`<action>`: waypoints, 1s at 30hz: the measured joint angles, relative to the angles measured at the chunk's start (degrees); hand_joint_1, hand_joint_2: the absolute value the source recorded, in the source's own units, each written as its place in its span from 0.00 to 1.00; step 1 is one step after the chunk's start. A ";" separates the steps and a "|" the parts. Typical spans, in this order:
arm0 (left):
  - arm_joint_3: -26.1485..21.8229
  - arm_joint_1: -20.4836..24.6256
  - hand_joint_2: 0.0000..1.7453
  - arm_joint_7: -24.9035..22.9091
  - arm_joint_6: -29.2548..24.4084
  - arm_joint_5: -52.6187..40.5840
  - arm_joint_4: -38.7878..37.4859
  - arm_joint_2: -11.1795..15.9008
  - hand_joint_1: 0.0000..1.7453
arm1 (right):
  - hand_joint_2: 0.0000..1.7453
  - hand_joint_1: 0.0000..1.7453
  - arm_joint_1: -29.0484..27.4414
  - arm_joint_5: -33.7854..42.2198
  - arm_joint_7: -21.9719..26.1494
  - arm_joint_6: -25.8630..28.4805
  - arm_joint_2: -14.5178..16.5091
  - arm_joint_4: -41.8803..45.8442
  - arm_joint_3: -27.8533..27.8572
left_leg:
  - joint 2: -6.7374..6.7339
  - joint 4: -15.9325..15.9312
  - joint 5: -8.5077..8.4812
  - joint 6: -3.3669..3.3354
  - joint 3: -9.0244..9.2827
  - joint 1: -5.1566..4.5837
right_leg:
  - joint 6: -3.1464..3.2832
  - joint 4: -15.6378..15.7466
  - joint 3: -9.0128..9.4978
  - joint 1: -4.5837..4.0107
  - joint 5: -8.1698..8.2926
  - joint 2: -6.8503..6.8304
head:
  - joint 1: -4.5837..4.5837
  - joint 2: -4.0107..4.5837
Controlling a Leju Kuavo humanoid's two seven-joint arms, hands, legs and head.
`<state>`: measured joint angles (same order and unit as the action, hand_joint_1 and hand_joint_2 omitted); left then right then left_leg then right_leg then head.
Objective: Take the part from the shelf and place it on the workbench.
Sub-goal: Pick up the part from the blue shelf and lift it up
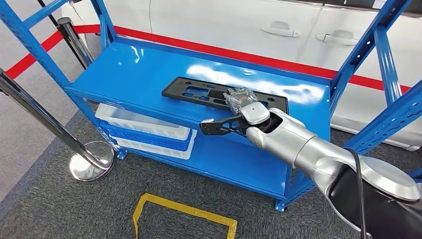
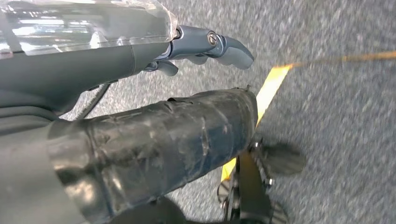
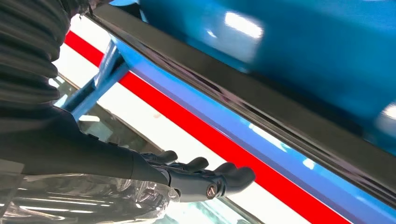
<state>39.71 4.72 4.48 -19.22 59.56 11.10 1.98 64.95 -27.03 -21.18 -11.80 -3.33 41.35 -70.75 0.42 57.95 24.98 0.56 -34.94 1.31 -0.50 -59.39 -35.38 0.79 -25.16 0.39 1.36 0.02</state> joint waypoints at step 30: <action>0.17 0.02 0.00 0.20 -0.10 -0.02 0.00 0.01 0.00 | 1.00 0.00 -0.62 -0.06 0.92 -0.52 0.03 -0.09 0.05 | 0.20 0.60 -0.93 -0.61 -1.59 -0.55 | 0.47 1.18 2.34 -0.26 -1.14 0.11 | 0.07 0.00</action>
<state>39.89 4.74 4.68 -19.32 59.54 11.10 1.99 64.33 -27.08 -20.26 -12.32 -3.30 41.26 -70.69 0.62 58.55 24.05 -0.05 -36.53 0.76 -0.03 -58.21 -33.04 0.54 -26.30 0.50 1.43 0.02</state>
